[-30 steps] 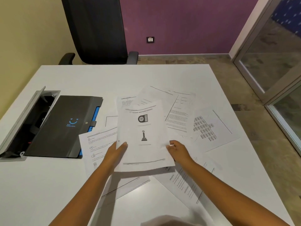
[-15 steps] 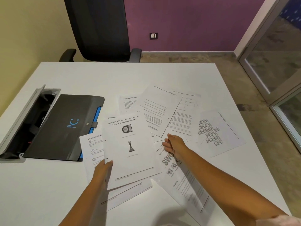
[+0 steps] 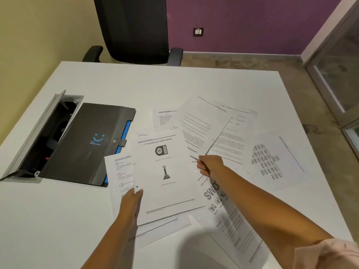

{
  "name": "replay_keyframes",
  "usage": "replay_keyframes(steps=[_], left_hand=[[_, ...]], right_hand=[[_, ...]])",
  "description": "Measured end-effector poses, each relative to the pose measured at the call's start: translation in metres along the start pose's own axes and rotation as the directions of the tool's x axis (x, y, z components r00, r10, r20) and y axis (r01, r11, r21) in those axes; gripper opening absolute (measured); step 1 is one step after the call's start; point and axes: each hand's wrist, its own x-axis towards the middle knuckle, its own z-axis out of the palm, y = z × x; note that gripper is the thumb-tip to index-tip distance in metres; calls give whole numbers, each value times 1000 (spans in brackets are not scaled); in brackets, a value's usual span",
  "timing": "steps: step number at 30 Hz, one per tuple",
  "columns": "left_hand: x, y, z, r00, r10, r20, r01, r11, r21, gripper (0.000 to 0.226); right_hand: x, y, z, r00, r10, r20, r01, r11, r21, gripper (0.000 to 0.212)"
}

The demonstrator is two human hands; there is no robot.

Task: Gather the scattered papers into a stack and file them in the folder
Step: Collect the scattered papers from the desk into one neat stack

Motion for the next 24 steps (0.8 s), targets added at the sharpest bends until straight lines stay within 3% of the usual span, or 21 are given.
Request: replay_keyframes(steps=[3,6,11,18,21,24], left_hand=[[1,-1,1,1000,21,-5,-20,999,40,41],[2,-1,2,998,54,-14,-52,995,86,42],[1,-2,0,998,55,8,-55,991,123,43],[-4,3,4,998,59,29,-63,986,155,43],[-13,3,16,996,36,77,-48,985,163,40],[-25,3,31,987,-11,162,-14,988,154,28]], right_hand=[[-1,-9,-6,996,-76,-49,78,996,49,15],[-10,-17,-21,962,-239,-134,252,964,86,5],[-41,-41,-53,888,-423,-179,456,860,230,16],[-90,-33,-86,864,-502,33,399,723,564,21],[-110,-25,-88,820,-551,153,370,716,592,14],[-127,-28,-80,781,-588,211,386,720,577,22]])
